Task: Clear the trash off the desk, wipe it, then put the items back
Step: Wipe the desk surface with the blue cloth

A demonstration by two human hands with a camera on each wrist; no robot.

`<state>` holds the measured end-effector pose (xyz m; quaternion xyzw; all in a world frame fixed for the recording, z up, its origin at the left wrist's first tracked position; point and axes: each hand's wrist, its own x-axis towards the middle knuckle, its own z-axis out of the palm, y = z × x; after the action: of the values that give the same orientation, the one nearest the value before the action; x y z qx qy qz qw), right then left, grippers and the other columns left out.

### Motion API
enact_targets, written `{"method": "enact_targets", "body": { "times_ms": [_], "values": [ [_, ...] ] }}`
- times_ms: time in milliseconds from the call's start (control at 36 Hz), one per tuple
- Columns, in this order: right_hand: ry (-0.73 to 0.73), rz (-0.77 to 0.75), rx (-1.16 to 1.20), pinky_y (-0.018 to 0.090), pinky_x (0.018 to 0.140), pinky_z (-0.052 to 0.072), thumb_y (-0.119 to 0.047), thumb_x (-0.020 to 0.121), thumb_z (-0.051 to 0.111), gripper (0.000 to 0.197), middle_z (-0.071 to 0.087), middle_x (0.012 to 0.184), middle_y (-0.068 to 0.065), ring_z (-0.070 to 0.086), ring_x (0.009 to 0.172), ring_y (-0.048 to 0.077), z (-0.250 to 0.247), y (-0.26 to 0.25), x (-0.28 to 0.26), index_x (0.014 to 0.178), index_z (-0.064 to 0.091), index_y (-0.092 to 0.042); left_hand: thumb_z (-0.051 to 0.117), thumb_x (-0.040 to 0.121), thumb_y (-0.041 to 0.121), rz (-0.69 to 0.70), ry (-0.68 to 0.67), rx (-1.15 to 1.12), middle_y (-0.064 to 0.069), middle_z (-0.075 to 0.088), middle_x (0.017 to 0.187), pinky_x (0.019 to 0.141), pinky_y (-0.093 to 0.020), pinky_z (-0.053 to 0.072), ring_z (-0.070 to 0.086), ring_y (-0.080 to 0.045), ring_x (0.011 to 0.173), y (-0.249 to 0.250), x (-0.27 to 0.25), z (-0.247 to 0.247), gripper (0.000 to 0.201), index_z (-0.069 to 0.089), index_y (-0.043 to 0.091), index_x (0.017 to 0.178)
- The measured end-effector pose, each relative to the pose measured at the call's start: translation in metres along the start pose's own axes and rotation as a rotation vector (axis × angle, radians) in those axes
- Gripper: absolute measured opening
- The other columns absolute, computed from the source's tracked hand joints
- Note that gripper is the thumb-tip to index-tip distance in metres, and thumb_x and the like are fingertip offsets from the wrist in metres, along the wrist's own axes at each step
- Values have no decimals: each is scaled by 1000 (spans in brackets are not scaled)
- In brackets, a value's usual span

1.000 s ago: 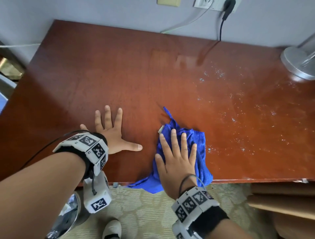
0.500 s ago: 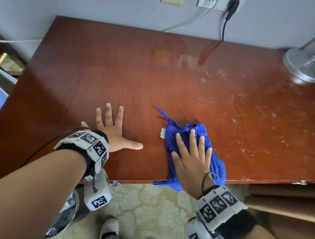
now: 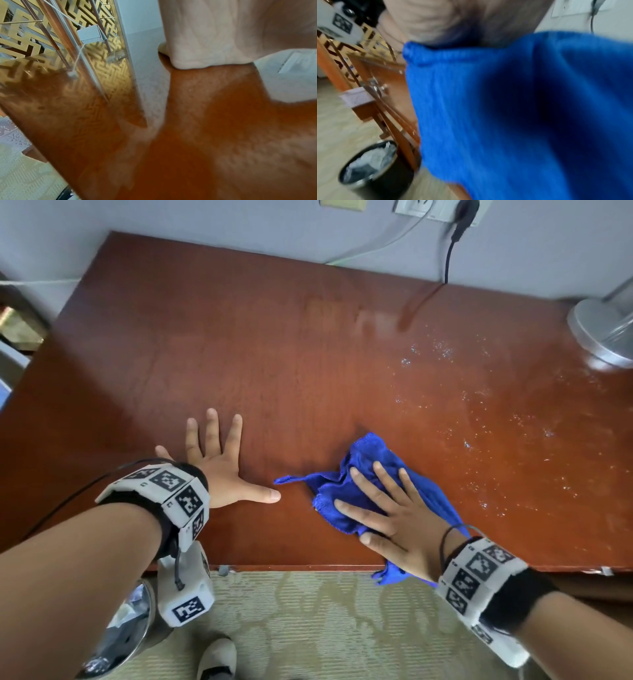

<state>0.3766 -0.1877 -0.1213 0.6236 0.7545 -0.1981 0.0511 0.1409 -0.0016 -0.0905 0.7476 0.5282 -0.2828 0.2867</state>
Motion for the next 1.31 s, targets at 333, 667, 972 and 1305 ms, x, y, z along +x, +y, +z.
{"method": "enact_targets", "body": {
  "times_ms": [333, 667, 972, 1305],
  "values": [
    [215, 954, 372, 34, 104, 32, -62, 89, 31, 65, 25, 147, 1, 31, 131, 22, -31, -76, -14, 143, 26, -26, 60, 52, 86, -8, 16, -4, 3, -54, 139, 106, -67, -12, -43, -26, 133, 2, 0, 1, 138, -37, 39, 138],
    [-44, 1218, 362, 67, 107, -2, -83, 77, 12, 84, -35, 148, 20, -25, 139, 39, -11, -80, 57, 136, -33, -44, 59, 55, 85, 18, -8, -11, 1, -58, 135, 103, -69, -16, -47, -28, 130, 1, 1, 1, 138, -40, 35, 137],
    [-199, 1068, 207, 66, 110, 3, -84, 74, 9, 85, -40, 146, 19, -25, 140, 40, -27, -65, 57, 120, -47, -39, 54, 53, 90, 33, -8, 6, -3, -61, 131, 101, -71, -15, -48, -31, 128, 0, 5, 2, 140, -45, 31, 133],
    [-219, 942, 193, 64, 110, -3, -84, 76, 23, 89, -45, 144, 13, -32, 138, 35, -42, -45, 70, 124, -41, -45, 37, 65, 90, 36, 72, -67, -3, -31, 154, 107, -70, -7, -29, -31, 141, 2, 5, -10, 114, -23, 36, 146]
  ]
}}
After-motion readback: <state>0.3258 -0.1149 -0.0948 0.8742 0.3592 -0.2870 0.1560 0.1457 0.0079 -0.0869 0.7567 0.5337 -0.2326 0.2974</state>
